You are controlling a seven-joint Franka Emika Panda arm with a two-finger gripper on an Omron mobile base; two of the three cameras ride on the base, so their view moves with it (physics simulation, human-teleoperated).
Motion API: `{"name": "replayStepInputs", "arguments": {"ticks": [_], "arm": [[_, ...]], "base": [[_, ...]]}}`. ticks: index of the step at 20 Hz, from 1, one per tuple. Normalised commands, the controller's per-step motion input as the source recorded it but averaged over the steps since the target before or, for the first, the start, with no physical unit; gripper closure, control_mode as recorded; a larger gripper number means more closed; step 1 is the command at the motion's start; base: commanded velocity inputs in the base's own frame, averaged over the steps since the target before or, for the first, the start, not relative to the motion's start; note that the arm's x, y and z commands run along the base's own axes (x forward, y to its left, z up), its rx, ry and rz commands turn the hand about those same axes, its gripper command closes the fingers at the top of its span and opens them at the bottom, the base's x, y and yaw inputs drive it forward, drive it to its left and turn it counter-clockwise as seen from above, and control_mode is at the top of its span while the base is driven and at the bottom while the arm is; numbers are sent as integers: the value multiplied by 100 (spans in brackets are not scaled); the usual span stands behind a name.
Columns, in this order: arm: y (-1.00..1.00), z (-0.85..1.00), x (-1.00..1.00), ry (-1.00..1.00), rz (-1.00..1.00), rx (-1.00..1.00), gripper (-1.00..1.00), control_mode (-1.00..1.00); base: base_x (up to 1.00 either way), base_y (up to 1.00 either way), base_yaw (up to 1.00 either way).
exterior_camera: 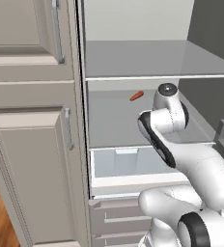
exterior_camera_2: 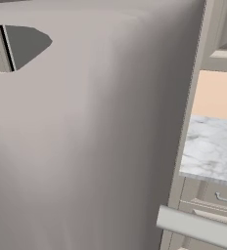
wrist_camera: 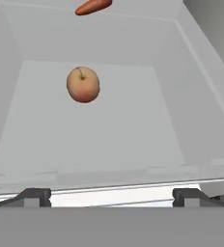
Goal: Pick up the peach and apple from the fridge and place one fruit on each plate on the dining counter.
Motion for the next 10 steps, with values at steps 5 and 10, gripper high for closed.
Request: {"name": "replayStepInputs", "arguments": {"ticks": [5, 10], "arm": [[8, -1, 53, 4, 0, 0, -100, -100], [0, -14, 48, 2, 0, 0, -100, -100]], "base": [[0, 0, 0], [0, 0, 0]]}}
